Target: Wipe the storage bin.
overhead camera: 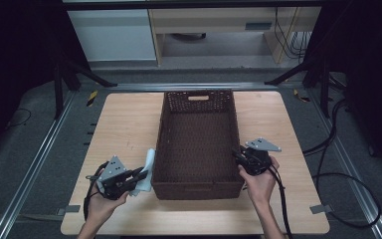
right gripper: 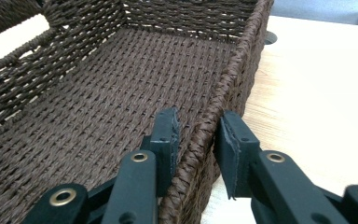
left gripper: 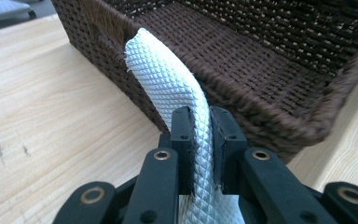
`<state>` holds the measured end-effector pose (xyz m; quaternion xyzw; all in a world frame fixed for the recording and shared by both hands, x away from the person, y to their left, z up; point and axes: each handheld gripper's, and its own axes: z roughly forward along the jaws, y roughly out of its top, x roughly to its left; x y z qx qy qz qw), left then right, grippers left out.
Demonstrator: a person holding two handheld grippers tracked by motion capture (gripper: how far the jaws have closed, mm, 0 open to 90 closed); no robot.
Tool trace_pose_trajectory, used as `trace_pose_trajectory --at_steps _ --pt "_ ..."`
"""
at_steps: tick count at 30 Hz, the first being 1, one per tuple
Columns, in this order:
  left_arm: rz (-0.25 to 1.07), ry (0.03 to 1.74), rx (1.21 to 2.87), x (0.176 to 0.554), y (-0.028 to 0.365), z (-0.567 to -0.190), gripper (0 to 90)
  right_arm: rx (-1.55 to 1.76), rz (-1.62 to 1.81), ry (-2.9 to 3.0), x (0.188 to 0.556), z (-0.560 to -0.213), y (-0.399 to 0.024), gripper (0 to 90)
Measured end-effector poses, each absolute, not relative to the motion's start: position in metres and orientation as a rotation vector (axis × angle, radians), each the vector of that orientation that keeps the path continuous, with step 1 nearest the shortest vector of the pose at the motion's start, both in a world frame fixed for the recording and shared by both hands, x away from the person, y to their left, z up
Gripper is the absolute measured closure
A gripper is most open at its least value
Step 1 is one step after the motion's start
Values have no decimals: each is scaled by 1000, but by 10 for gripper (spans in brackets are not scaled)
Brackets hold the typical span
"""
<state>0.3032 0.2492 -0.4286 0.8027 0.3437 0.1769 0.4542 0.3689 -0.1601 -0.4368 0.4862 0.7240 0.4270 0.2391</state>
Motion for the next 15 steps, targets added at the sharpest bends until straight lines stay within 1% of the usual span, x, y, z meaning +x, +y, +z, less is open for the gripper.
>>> trace_pose_trajectory --at_steps 1,4,6,10,12,15 --pt "436 848 1981 303 249 -429 795 1322 1178 1984 368 -437 -161 672" --pt "422 864 2031 303 248 -440 795 1300 1218 1962 366 -436 -165 574" --pt "407 883 2058 304 247 -449 795 1299 1263 1943 364 -432 -169 539" --pt "355 918 2123 308 243 -467 795 1283 1268 1960 360 -426 -173 505" --pt "346 919 2150 308 241 -471 796 1279 1284 1970 357 -425 -174 487" --pt "337 914 2163 306 239 -473 795 1285 1262 2012 357 -429 -173 485"
